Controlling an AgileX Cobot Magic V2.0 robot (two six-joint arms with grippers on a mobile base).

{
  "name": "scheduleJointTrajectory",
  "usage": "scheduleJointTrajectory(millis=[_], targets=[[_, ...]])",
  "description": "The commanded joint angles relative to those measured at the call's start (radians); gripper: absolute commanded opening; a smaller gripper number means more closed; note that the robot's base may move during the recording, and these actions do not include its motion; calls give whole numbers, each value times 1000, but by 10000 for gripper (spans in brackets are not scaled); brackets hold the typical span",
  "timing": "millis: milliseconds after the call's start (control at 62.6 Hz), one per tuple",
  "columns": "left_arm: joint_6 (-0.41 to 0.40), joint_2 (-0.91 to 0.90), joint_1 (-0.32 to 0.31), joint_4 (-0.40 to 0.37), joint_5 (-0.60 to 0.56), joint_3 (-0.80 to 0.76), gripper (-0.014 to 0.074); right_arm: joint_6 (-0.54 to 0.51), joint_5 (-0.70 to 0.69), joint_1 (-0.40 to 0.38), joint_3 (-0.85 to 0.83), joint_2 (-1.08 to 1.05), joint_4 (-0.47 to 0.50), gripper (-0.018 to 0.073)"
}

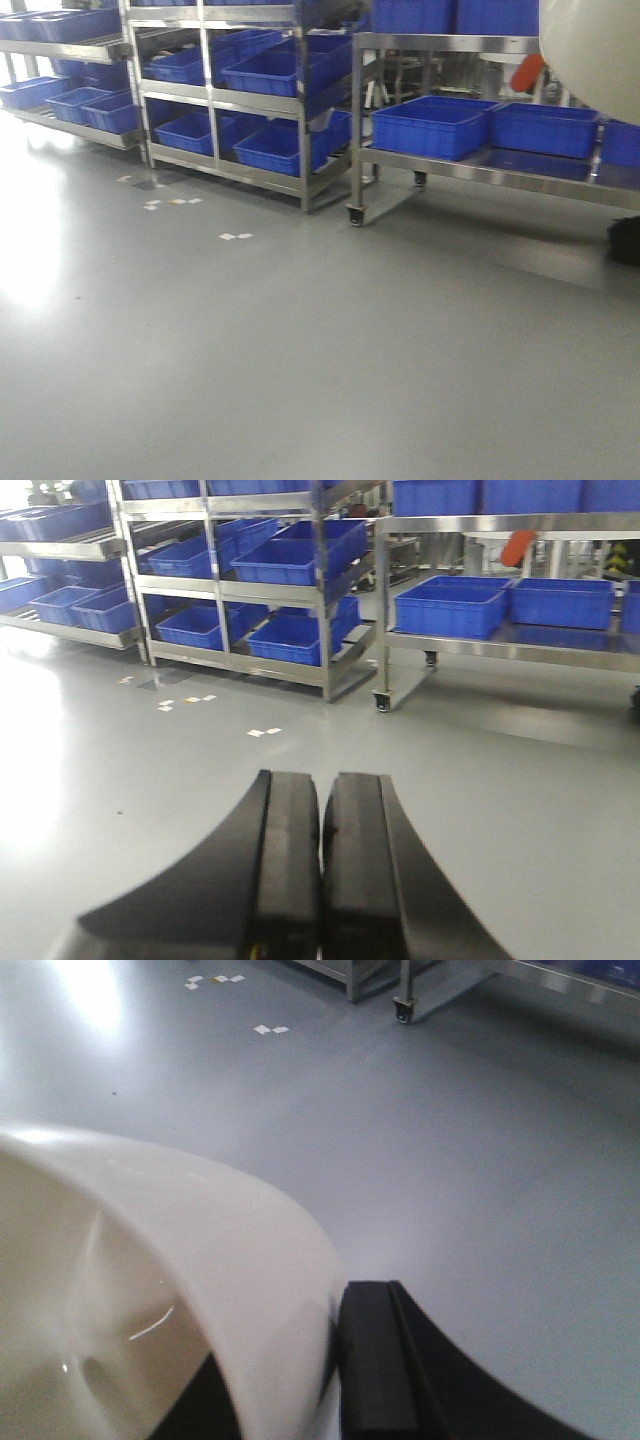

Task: Move white bin to right shelf second layer
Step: 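Drive the base away from the table holding the bin in the right gripper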

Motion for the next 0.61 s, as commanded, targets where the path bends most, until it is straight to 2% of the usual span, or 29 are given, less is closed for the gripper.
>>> scheduleJointTrajectory(millis=[0, 591], targets=[[-4, -14, -4, -5, -85, 37, 85, 4, -102, -7, -33, 0, -5, 57], [-4, -14, -4, -5, -85, 37, 85, 4, -102, -7, -33, 0, -5, 57]])
